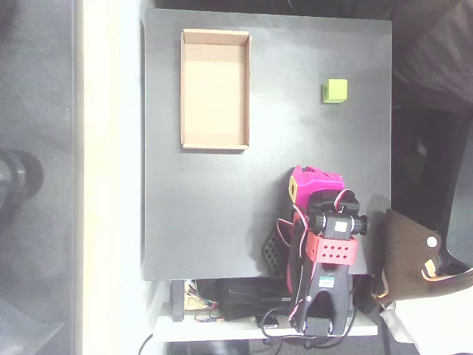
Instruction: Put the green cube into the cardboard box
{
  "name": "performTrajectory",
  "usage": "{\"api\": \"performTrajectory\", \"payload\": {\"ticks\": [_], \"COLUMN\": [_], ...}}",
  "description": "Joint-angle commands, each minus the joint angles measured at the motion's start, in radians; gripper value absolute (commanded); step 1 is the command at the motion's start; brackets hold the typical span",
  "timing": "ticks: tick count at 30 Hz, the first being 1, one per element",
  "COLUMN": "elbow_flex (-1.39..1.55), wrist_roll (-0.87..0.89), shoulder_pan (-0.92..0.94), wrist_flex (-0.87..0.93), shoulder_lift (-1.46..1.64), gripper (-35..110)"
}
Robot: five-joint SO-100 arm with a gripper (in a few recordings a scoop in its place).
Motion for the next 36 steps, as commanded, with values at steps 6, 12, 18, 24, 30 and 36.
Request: {"api": "performTrajectory", "payload": {"ticks": [6,12,18,24,30,36], "elbow_flex": [-0.003,-0.089,-0.224,-0.402,-0.623,-0.945], "wrist_roll": [0.002,-0.002,-0.003,-0.003,-0.003,-0.003], "shoulder_pan": [0.003,0.003,0.002,0.000,0.000,0.000], "wrist_flex": [0.029,0.028,0.029,0.026,0.020,0.017], "shoulder_lift": [-0.003,-0.005,-0.005,-0.012,-0.201,-0.502], "gripper": [6,6,6,6,6,6]}}
